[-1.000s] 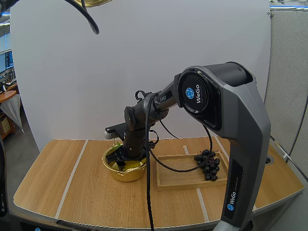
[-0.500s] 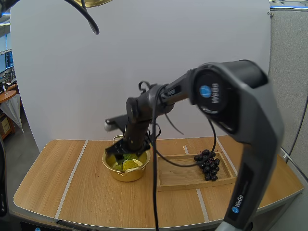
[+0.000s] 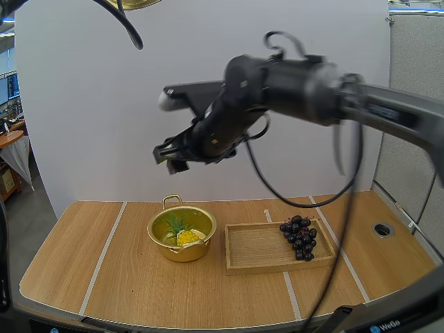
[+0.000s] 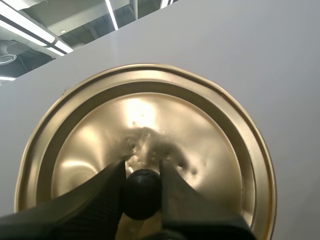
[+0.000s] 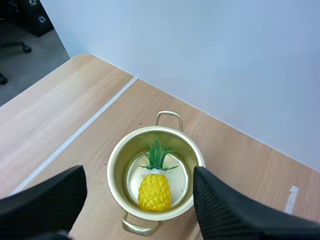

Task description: Open the pot, put the pineapple inside, and close it

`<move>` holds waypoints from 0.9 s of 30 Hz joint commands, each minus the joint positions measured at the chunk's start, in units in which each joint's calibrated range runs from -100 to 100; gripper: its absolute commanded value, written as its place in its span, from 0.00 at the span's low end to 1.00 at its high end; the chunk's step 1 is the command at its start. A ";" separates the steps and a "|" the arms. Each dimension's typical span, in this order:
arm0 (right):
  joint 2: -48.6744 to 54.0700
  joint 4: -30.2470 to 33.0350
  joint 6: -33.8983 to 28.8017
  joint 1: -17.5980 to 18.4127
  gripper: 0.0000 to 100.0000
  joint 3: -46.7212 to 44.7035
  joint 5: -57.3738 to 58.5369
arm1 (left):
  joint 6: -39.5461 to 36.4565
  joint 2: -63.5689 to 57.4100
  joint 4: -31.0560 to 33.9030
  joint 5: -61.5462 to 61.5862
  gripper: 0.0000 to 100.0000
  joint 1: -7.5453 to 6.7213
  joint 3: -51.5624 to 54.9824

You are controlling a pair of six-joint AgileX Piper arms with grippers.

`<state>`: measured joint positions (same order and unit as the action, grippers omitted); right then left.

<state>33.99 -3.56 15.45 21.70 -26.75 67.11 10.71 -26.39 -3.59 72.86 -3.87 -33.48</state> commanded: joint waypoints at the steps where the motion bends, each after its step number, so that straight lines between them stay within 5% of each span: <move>1: 10.53 5.36 -1.86 -0.26 1.00 -4.28 4.65 | -0.08 -0.47 0.05 -2.12 0.00 -0.16 -0.35; 3: 13.60 6.42 -2.40 -0.26 1.00 -5.92 6.51 | -0.08 -0.47 0.05 -2.12 0.00 -0.16 -0.35; 4: 15.24 6.40 -2.40 -0.26 0.92 -6.64 7.74 | -0.08 -0.47 0.05 -2.12 0.00 -0.16 -0.35; 9: 22.26 5.76 -2.40 -0.26 0.08 -9.15 13.14 | -0.08 -0.47 0.05 -2.12 0.00 -0.16 -0.35; 10: 23.13 5.50 -2.40 -0.26 0.00 -9.14 14.46 | -0.08 -0.47 0.05 -2.12 0.00 -0.16 -0.35; 27: 27.15 4.28 -2.40 -0.26 0.00 -9.14 15.35 | -0.08 -0.47 0.05 -2.12 0.00 -0.16 -0.35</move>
<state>60.53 0.82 13.04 21.70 -35.66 82.17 10.71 -26.39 -3.59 72.86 -3.87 -33.48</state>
